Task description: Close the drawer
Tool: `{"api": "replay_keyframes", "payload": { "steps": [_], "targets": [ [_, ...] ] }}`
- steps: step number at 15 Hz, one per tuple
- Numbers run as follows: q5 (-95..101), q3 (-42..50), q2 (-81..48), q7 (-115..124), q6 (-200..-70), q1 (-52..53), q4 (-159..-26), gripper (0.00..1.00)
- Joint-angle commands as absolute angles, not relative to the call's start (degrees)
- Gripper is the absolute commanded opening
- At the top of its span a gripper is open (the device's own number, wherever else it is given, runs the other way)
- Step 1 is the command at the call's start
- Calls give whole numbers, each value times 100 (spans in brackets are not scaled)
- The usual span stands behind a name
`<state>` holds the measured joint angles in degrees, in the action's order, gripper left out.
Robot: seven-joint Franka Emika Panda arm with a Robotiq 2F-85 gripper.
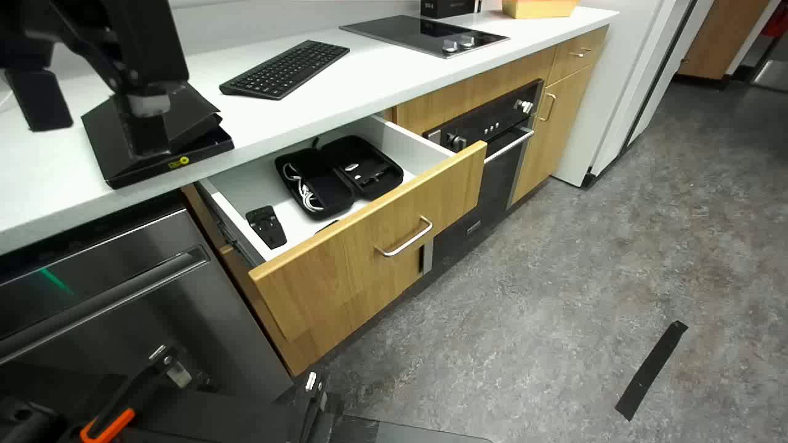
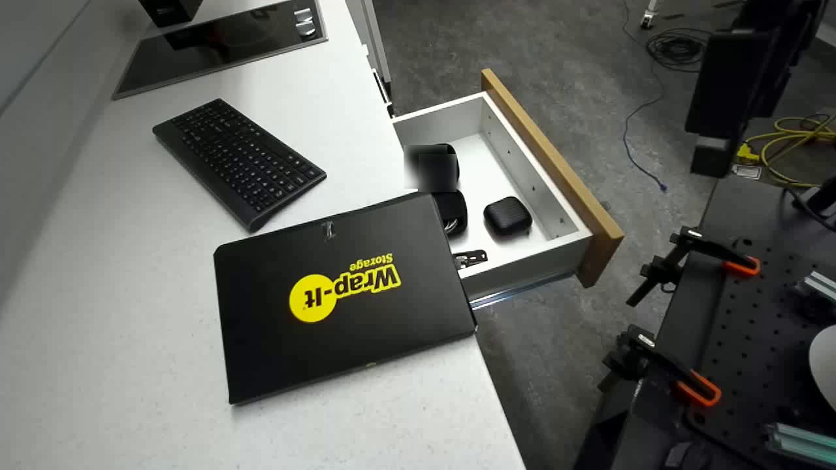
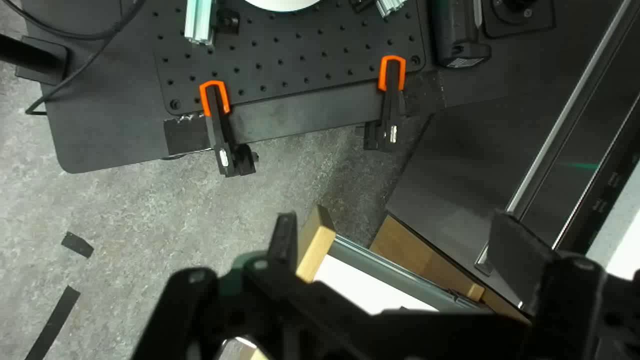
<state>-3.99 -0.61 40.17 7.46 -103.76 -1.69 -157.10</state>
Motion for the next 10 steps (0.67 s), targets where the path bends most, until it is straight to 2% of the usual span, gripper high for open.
{"api": "replay_keyframes", "payload": {
  "steps": [1,5,10],
  "targets": [
    [-407,-76,4006,735,-10356,-188,-15698,100],
    [-249,-44,3754,870,-10703,-387,-15665,100],
    [523,490,2659,1088,-12216,-1406,-15352,100]
  ]
}}
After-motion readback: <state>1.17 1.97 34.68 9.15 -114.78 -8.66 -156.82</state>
